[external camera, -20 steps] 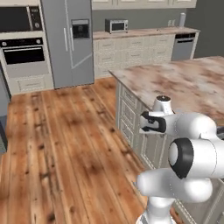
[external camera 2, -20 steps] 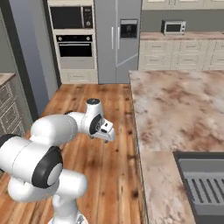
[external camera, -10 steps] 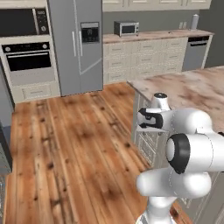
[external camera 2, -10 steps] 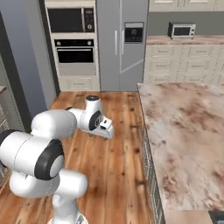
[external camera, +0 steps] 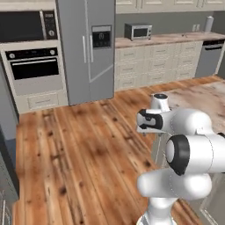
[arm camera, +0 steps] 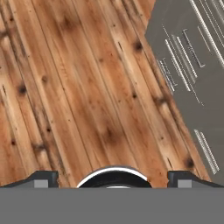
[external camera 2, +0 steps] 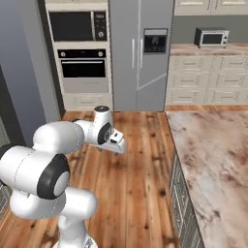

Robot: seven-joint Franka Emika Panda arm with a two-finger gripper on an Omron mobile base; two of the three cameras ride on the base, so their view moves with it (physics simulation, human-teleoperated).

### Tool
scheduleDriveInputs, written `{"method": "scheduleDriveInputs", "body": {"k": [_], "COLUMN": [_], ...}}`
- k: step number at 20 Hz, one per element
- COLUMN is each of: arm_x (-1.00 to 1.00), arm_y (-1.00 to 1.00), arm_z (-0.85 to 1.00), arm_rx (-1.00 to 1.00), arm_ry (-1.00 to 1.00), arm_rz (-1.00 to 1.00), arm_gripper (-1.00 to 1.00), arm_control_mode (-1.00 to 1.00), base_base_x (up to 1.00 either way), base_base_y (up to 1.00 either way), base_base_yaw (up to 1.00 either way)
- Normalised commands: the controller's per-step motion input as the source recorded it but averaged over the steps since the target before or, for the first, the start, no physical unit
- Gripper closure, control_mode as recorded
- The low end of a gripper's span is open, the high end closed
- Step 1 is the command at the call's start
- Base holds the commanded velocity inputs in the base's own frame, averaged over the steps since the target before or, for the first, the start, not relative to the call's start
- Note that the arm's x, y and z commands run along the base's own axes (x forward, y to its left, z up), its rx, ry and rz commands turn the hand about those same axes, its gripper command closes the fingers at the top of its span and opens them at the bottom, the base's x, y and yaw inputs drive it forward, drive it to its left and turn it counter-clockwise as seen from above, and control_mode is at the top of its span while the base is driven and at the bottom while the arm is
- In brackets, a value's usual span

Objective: Organize the utensils by type. Pick up the wooden spoons from the counter and place them in the open cabinet. Then pick up the metallic utensils from the counter and place them in the open drawer.

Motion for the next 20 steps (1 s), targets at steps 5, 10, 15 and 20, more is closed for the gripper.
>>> {"method": "scheduleDriveInputs", "body": {"k": [5,10,15,20], "arm_x": [0.0,0.0,0.0,0.0], "arm_y": [0.0,0.0,0.0,0.0], "arm_z": [0.0,0.0,0.0,0.0], "arm_rx": [0.0,0.0,0.0,0.0], "arm_ry": [0.0,0.0,0.0,0.0], "arm_rz": [0.0,0.0,0.0,0.0], "arm_gripper": [-1.0,-1.0,-1.0,-1.0], "arm_control_mode": [1.0,1.0,1.0,1.0], "base_base_x": [1.0,1.0,1.0,1.0], "base_base_y": [0.39,0.41,0.45,0.47], "base_base_yaw": [-0.15,-0.37,-0.39,-0.39]}}
